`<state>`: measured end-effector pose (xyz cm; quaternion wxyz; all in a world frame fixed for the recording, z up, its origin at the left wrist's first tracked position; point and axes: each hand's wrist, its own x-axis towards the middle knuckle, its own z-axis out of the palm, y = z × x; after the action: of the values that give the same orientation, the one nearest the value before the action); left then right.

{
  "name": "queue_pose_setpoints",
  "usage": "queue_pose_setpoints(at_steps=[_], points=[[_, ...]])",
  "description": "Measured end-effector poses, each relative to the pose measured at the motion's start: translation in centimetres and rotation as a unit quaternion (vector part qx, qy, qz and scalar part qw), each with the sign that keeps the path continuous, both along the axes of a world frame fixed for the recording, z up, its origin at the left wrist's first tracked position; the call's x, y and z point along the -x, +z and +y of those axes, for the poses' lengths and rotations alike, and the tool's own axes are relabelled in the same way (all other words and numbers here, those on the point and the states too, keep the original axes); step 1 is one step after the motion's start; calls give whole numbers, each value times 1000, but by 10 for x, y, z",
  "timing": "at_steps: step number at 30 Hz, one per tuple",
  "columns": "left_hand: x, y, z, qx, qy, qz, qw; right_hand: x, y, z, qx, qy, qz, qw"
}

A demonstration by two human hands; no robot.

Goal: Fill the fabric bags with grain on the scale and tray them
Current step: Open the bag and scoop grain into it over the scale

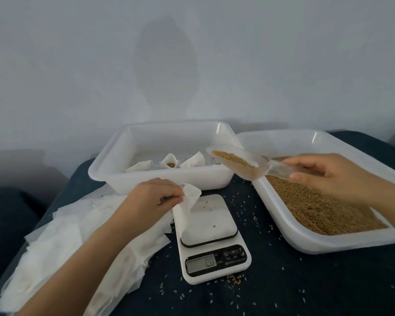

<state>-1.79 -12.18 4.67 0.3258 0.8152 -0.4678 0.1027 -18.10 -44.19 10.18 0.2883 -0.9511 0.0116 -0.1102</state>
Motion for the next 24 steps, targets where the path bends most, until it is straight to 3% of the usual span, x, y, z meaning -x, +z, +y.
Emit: queue_pose_setpoints(at_steps=[7,24], points=[[-5,3,5,-46,-39,-41,997,-9,-17,14,73,124,67,987],[7,-6,-7,-73,-95,-29,992,-17,20,24,163,173,152,959]])
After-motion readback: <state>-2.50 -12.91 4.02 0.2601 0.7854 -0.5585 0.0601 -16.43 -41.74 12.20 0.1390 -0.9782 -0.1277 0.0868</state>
